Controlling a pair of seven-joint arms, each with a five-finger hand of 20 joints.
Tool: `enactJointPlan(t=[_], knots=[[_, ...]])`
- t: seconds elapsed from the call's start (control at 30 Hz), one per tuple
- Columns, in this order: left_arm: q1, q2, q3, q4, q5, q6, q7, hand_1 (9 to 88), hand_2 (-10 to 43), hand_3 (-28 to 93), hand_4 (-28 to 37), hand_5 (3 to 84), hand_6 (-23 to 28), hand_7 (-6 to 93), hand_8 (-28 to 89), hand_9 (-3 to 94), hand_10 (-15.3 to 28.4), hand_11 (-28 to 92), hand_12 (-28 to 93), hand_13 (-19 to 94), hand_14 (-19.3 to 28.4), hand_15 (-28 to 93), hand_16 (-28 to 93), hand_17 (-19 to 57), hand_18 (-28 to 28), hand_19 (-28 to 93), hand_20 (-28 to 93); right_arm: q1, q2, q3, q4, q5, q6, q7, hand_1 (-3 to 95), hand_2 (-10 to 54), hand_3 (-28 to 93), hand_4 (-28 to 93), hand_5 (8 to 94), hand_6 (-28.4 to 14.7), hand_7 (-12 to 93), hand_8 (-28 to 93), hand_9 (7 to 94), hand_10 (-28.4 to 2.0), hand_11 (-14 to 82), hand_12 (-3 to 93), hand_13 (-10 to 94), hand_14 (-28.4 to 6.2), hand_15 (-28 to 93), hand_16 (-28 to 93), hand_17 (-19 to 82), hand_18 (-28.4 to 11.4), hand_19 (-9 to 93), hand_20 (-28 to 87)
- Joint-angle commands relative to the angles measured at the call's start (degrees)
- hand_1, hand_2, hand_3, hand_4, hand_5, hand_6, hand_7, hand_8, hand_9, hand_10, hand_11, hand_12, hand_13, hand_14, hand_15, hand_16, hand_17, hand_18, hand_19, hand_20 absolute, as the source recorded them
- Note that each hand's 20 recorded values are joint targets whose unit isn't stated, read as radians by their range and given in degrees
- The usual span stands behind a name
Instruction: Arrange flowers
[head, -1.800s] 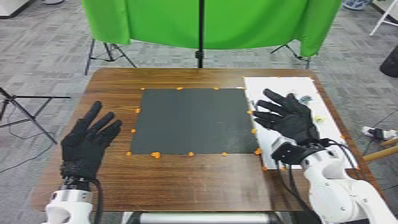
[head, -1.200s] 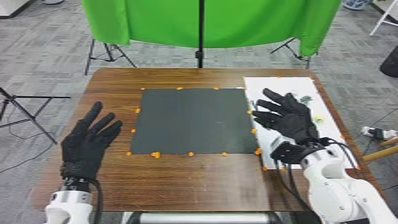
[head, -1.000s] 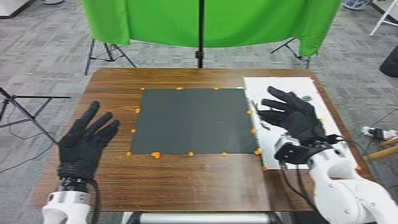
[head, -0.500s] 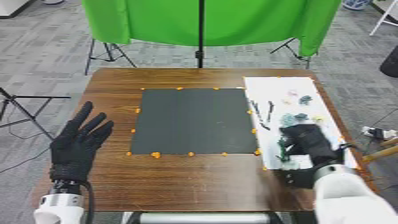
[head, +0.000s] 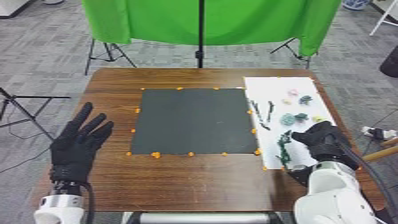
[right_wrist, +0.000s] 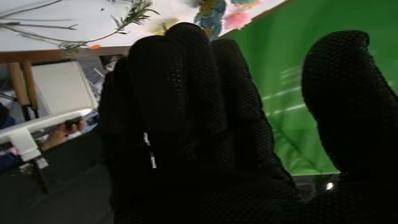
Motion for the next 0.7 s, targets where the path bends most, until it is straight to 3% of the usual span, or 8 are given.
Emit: enactJointPlan(t=[0.03,0.1,0.23,0.53,0.63,0.67,0.7], knots=[[0.5,0.37,0.24,0.09,-0.48,0.67,0.13,19.3,6.4,78,-28.3,32.7,4.0,10.8,-11,30.7,17.5,17,9,21,26.7,41,-8,-11.2,28.4,54,-2,3.5,-0.9,-5.6,3.9,0.0,-4.9,1.2,33.6,-7.3,73,-25,61.5,-5.5,18,-13,66.7,-16.9,43.3,17.0,65,-13.1,71,12,32,-25.1,89,19],[0.4,-0.05,-0.04,0.00,-0.12,0.36,-0.52,19.3,6.3,78,-28.3,32.8,4.0,10.8,-11,30.8,17.5,18,9,21,26.7,41,-8,-11.2,28.4,54,-2,4.0,-0.6,-7.5,5.3,-2.2,-6.0,1.4,33.6,-7.5,73,-25,61.5,-5.6,18,-13,66.7,-16.9,43.2,17.0,65,-13.1,71,12,32,-25.1,89,18],[0.4,0.03,0.08,0.03,-0.18,0.54,-0.27,19.4,6.3,78,-28.3,32.7,4.0,10.9,-11,30.8,17.5,18,9,21,26.8,41,-8,-11.2,28.4,54,-2,6.8,-0.4,-10.5,7.9,-1.3,-8.0,1.6,33.3,-8.1,73,-25,62.2,-5.5,18,-13,66.8,-16.9,43.5,17.2,65,-13.0,71,12,32,-25.4,90,17],[0.6,1.21,0.59,-0.13,-1.28,1.77,0.84,19.6,6.4,78,-28.3,32.6,4.1,10.9,-11,30.7,17.5,18,9,21,26.8,41,-8,-11.2,28.4,54,-2,17.3,2.4,-24.5,15.4,-6.3,-17.4,5.0,34.5,-9.0,72,-25,65.5,-5.9,19,-13,67.8,-17.1,45.2,17.7,67,-12.9,72,12,34,-25.5,92,16],[0.5,1.11,0.56,-0.10,-1.17,1.63,1.07,19.9,6.4,78,-28.3,32.3,4.3,10.9,-11,29.9,17.4,18,9,21,26.7,41,-8,-11.2,28.4,54,-2,19.4,3.0,-27.7,17.6,-6.3,-17.4,5.3,38.7,-9.5,72,-25,69.5,-5.5,24,-13,69.4,-16.6,51.2,19.3,70,-11.0,73,14,37,-24.9,93,18],[0.3,1.61,0.93,0.01,-1.56,1.95,1.76,20.0,6.4,78,-28.3,32.3,4.3,10.9,-11,29.7,17.4,18,9,21,26.8,41,-8,-11.2,28.4,54,-2,19.7,3.1,-28.0,17.8,-5.8,-16.5,5.1,44.3,-9.5,70,-27,71.5,-5.6,29,-5,71.9,-15.5,52.8,20.6,72,-9.9,73,15,39,-24.4,93,22],[0.4,1.46,0.83,-0.02,-1.42,1.82,1.40,20.0,6.4,78,-28.3,32.2,4.3,11.0,-11,29.6,17.3,18,9,21,26.8,41,-8,-11.2,28.4,54,-2,19.3,3.1,-28.1,18.0,-6.5,-15.6,5.1,48.4,-9.5,69,-28,73.8,-5.5,31,-1,74.3,-14.3,51.5,23.4,74,-9.2,73,16,41,-24.1,93,24]])
